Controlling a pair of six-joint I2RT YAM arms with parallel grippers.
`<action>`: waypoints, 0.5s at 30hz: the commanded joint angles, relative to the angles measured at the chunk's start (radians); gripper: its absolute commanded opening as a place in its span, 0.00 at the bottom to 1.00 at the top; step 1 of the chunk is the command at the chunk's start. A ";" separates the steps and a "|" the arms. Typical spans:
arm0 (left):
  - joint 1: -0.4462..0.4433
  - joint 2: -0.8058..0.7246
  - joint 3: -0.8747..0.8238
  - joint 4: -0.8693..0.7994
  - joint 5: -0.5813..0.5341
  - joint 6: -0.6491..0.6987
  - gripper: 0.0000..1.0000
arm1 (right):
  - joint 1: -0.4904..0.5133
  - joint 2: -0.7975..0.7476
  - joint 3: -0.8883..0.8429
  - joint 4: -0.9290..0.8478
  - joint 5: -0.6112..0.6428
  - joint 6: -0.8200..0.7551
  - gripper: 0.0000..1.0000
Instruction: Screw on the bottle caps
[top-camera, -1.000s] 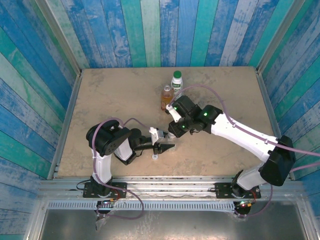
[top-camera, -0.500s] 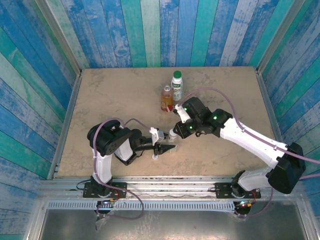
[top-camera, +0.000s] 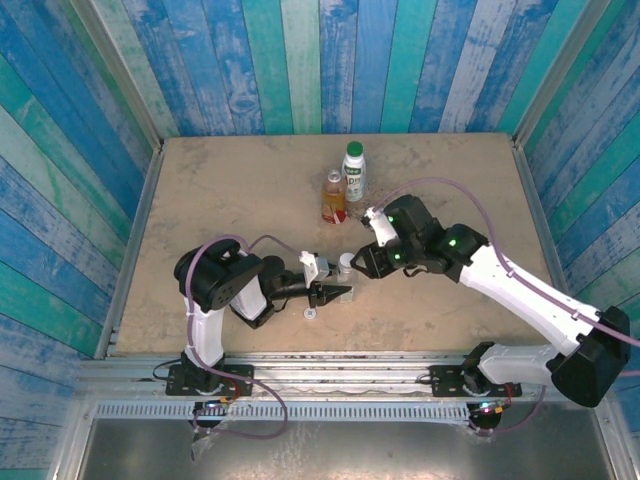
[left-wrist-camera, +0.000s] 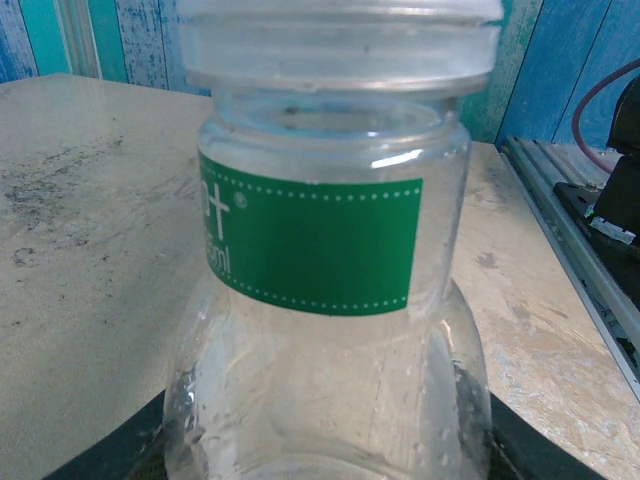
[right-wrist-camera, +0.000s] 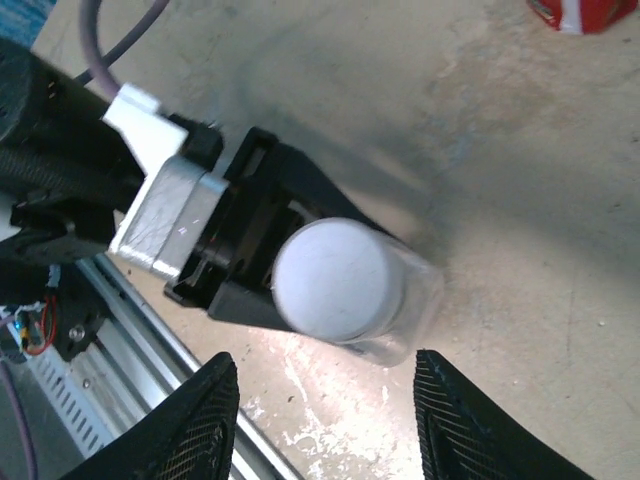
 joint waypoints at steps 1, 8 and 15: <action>0.002 0.032 0.009 -0.030 0.018 0.009 0.52 | -0.024 0.050 0.038 0.017 -0.038 -0.026 0.49; 0.002 0.029 0.007 -0.027 0.021 0.005 0.52 | -0.030 0.126 0.067 0.040 -0.115 -0.049 0.39; 0.002 0.026 0.008 -0.030 0.004 -0.002 0.52 | -0.027 0.022 -0.060 0.080 -0.207 0.005 0.28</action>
